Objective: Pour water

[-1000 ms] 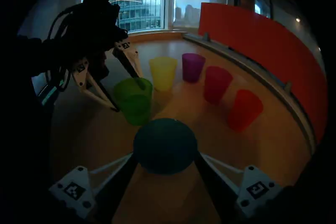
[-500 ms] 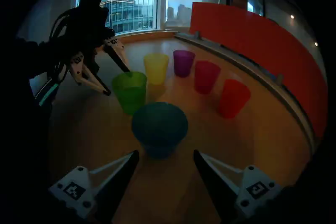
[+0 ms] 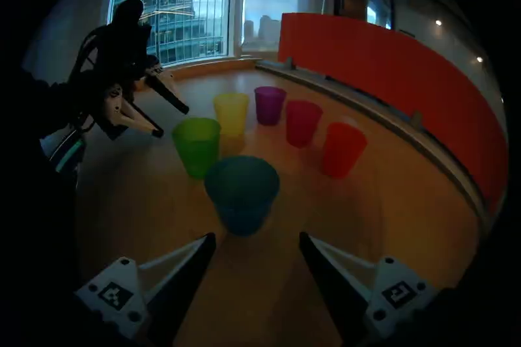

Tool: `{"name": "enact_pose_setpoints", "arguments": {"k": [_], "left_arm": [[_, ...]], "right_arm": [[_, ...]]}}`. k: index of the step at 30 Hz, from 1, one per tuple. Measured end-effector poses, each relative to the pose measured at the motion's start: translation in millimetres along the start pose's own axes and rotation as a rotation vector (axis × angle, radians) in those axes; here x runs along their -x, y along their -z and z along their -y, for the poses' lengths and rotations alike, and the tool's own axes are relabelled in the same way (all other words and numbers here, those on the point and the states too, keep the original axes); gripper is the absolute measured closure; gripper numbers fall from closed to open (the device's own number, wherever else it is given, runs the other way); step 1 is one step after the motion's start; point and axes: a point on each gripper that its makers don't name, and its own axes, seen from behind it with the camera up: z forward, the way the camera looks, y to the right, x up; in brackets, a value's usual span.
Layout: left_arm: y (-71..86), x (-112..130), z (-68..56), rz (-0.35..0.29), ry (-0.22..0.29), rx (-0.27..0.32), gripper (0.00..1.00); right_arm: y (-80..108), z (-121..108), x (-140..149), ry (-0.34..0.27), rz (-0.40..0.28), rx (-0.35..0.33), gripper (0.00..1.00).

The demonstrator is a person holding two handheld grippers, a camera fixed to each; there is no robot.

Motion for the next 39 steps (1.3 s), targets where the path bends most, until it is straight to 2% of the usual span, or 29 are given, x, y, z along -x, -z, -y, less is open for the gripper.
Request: {"name": "enact_pose_setpoints", "arguments": {"k": [9,18,23,27,34,39], "left_arm": [[23.2,-14.0,22.0,-0.115,0.091,-0.097,0.07],[44.7,-34.4,50.4,-0.235,0.134,-0.235,0.07],[56.2,-38.4,62.2,-0.292,0.179,-0.303,0.07],[66.5,-40.8,69.2,-0.332,0.196,-0.351,0.07],[87.8,-55.7,86.7,-0.418,0.212,-0.457,0.07],[99.5,-62.2,96.4,-0.472,0.229,-0.522,0.07]], "right_arm": [[19.9,-8.7,-8.3,-0.062,-0.082,0.097,0.00],[38.3,-17.9,-19.1,-0.111,-0.161,0.195,0.00],[45.4,-32.4,-21.5,-0.147,-0.196,0.275,0.00],[52.2,-44.5,-23.1,-0.182,-0.225,0.343,0.00],[70.9,-71.8,-41.2,-0.233,-0.322,0.480,0.00],[86.6,-89.0,-56.8,-0.236,-0.395,0.571,0.00]]}}
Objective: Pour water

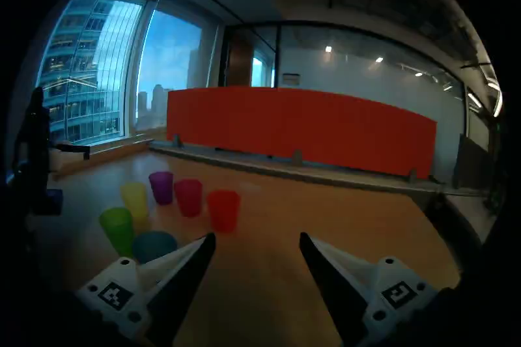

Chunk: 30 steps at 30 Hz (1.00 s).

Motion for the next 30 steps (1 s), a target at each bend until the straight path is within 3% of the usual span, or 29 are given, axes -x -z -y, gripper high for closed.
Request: {"name": "enact_pose_setpoints", "arguments": {"k": [12,23,30], "left_arm": [[4.4,-36.6,12.7,-0.127,-0.049,-0.119,0.07],[10.9,-53.0,24.8,-0.201,-0.009,-0.196,0.07],[13.6,-57.3,24.8,-0.231,-0.008,-0.222,0.07]], "right_arm": [[2.4,-24.1,-44.2,-0.044,-0.167,0.122,0.00],[9.6,-45.2,-56.7,-0.084,-0.250,0.212,0.00],[12.9,-49.8,-65.6,-0.084,-0.286,0.241,0.01]]}}
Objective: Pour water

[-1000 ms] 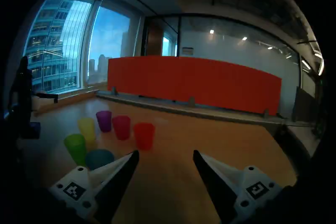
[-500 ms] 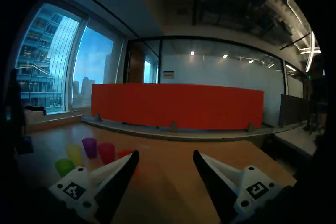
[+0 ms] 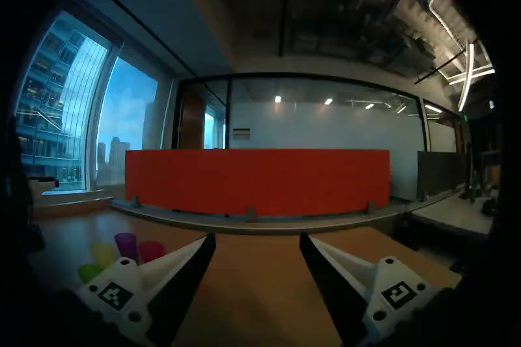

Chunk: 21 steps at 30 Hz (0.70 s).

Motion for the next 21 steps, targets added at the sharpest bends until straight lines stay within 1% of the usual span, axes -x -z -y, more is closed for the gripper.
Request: {"name": "enact_pose_setpoints", "arguments": {"k": [3,8,12,17,21], "left_arm": [[0.1,-2.2,-1.2,-0.014,-0.005,-0.006,0.07],[-0.6,-1.0,-4.5,-0.023,-0.027,-0.020,0.07],[-0.5,6.7,-5.1,-0.017,-0.033,-0.039,0.07],[-0.5,15.9,-3.3,-0.013,-0.027,-0.059,0.07],[-0.3,27.8,-3.0,0.001,-0.042,-0.072,0.07]], "right_arm": [[-0.1,-0.2,-4.4,0.003,-0.012,0.010,0.00],[1.2,4.1,-6.9,0.011,-0.021,0.004,0.00],[2.0,5.4,-4.9,0.012,-0.015,0.009,0.00],[4.2,4.7,1.2,0.006,0.002,0.016,0.00],[7.8,2.4,6.4,0.004,0.012,0.026,0.00]]}}
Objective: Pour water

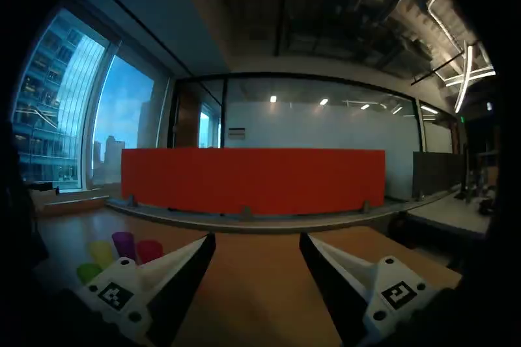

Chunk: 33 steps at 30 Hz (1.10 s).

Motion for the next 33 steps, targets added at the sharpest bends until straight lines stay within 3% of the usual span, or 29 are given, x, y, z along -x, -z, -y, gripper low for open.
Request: {"name": "enact_pose_setpoints", "arguments": {"k": [6,15,24,33], "left_arm": [[2.0,15.5,-1.1,0.009,-0.019,-0.010,0.07],[0.6,43.3,1.7,0.036,0.024,0.005,0.07],[0.2,56.0,7.7,0.045,0.043,0.015,0.07],[-1.0,64.0,6.2,0.054,0.055,0.022,0.07]], "right_arm": [[1.4,-2.4,4.5,-0.017,0.017,0.003,0.00],[1.7,-2.0,-2.3,-0.047,0.009,0.010,0.00],[3.2,2.0,-9.4,-0.030,0.003,0.011,0.00],[4.6,3.0,-17.6,-0.027,-0.005,0.011,0.01]]}}
